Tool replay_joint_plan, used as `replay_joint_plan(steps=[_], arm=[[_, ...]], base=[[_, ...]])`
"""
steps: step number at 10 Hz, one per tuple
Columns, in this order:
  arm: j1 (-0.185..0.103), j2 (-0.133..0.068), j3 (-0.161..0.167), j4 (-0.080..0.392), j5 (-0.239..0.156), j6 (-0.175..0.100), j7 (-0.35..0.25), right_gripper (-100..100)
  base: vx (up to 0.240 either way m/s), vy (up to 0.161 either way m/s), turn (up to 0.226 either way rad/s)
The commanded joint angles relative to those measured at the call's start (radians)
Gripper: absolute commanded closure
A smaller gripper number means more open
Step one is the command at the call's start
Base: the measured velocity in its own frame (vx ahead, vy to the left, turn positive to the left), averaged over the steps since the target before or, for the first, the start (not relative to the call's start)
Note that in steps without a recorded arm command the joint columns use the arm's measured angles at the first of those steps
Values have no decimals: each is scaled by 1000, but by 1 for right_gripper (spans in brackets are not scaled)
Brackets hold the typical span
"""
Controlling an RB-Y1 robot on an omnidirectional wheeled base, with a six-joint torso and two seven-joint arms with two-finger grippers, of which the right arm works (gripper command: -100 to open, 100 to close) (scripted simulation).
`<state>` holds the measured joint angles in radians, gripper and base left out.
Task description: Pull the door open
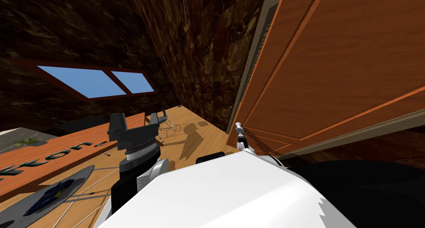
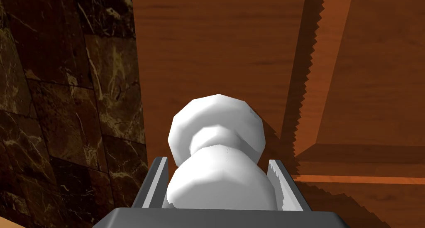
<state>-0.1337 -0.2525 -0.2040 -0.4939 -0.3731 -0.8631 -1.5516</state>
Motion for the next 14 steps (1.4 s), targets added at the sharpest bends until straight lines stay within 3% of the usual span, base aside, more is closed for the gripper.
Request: replay_joint_plan(steps=[1, 2, 9, 11, 12, 14], arm=[[4, 1, 17, -24, 12, 11, -9, 100], [5, -1, 9, -16, 6, 8, -4, 100], [11, -12, 97, -38, 67, 7, -72, 100], [13, -14, 115, -42, 79, 7, -86, 100], [15, -13, 108, -47, 75, 11, -79, 100], [26, -22, 137, -54, 94, 7, -107, 100]], base=[[-154, -18, 39], [-90, -12, 29], [-220, -7, 61], [-234, -19, 44], [-114, -16, 28], [-177, -47, 99]])
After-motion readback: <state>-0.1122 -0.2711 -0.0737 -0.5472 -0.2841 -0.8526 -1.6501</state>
